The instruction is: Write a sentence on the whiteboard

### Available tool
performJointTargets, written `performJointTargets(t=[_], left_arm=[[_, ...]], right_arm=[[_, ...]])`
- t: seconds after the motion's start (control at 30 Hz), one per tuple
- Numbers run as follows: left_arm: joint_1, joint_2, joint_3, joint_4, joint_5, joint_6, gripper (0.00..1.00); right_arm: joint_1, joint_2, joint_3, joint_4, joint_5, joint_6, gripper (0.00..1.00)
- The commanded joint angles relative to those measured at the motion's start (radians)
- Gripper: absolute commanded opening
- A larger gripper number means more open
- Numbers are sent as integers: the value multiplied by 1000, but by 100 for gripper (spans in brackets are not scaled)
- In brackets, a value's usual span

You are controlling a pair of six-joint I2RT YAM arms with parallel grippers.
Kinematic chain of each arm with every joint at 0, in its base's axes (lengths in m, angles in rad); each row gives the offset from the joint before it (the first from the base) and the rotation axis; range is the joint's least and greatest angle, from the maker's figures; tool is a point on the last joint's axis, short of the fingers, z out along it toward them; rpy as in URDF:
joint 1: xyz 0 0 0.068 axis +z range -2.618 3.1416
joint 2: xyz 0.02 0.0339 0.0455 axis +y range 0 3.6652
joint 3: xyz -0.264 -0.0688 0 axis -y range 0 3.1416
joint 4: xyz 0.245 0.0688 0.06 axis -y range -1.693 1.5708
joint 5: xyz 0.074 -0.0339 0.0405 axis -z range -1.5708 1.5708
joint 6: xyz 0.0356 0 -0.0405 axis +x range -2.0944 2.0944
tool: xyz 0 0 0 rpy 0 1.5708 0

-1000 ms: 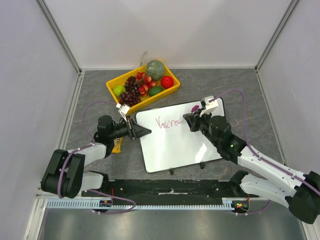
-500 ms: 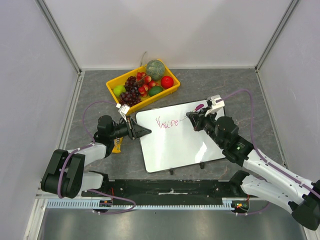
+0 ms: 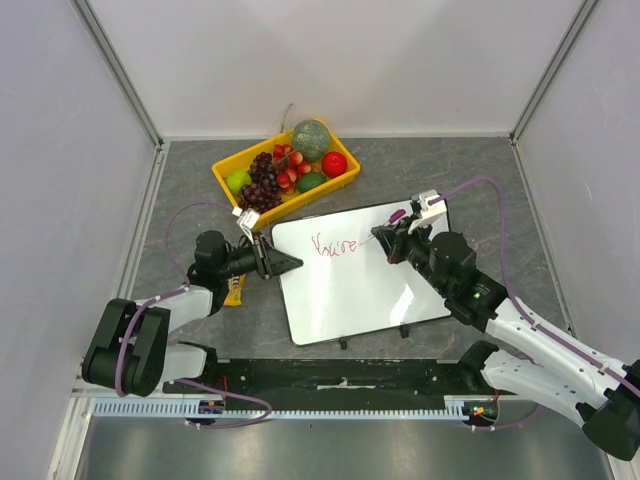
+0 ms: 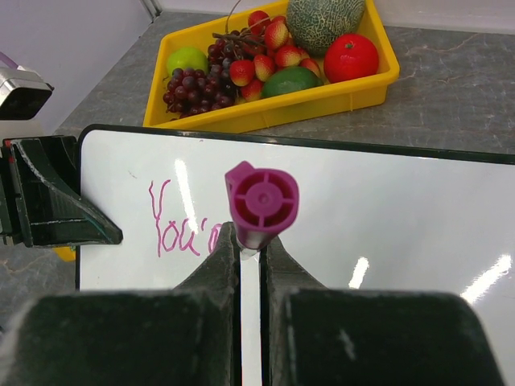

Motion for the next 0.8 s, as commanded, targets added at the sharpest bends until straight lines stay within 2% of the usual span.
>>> performJointTargets(t=[0.0, 0.77], left_arm=[[-18, 20, -15, -57, -43, 186, 2], [-18, 19, -17, -60, -43, 186, 2]], right_arm=[[-9, -9, 45, 14, -19, -15, 0], [-91, -45, 56, -11, -34, -82, 0]])
